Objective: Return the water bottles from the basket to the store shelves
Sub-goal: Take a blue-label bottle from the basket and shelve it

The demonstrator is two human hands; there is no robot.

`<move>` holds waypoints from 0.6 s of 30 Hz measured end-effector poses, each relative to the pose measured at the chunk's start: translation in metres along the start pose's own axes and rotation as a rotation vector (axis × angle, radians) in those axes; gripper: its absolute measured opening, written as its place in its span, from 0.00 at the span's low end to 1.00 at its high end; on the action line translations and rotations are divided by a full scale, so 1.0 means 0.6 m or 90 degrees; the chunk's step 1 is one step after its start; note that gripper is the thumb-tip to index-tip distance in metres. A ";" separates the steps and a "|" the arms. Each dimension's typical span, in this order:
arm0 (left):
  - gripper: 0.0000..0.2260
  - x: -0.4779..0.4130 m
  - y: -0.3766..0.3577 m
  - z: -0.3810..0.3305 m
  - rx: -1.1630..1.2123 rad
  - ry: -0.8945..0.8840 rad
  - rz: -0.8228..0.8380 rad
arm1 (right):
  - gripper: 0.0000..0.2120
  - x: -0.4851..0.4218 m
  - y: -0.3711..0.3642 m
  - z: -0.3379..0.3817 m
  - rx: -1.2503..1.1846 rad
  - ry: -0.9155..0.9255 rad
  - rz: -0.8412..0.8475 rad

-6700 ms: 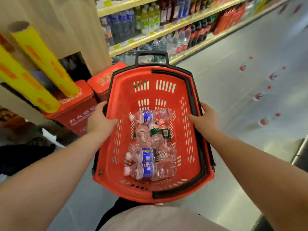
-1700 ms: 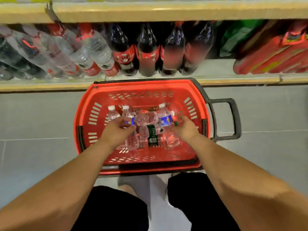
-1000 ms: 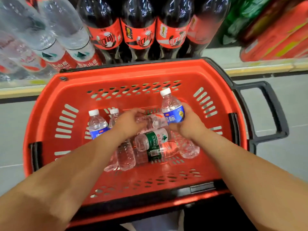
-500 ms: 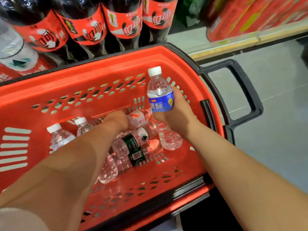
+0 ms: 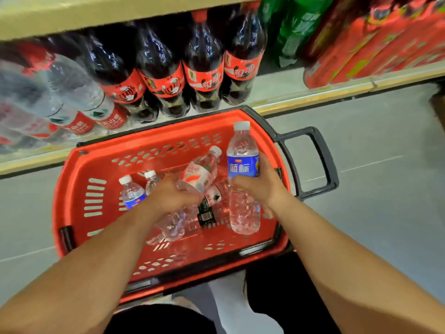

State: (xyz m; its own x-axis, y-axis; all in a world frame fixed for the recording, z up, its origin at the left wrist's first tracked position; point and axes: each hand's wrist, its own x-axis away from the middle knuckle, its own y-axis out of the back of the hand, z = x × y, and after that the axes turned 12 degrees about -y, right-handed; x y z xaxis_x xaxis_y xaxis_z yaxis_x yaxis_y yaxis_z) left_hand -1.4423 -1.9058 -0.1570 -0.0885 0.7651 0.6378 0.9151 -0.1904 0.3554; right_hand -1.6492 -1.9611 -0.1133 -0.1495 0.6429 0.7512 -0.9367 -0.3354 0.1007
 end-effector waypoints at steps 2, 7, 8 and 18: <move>0.29 0.079 0.030 -0.043 0.072 0.002 -0.045 | 0.26 0.057 -0.004 0.041 0.006 -0.024 0.013; 0.39 0.275 0.128 -0.165 0.178 -0.029 -0.120 | 0.18 0.253 -0.031 0.190 0.020 -0.036 0.101; 0.39 0.319 0.151 -0.191 0.186 -0.044 -0.135 | 0.17 0.294 -0.039 0.220 0.027 -0.039 0.118; 0.18 0.685 0.319 -0.303 0.349 -0.110 -0.427 | 0.22 0.554 -0.191 0.419 0.120 0.028 0.290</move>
State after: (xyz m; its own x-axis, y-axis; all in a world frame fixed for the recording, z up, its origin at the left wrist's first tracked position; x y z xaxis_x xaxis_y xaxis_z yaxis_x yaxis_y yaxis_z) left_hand -1.3748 -1.7397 0.2974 -0.6546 0.7006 0.2839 0.7555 0.6199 0.2122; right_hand -1.5120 -1.8819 0.2887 -0.5477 0.4289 0.7184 -0.7001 -0.7050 -0.1129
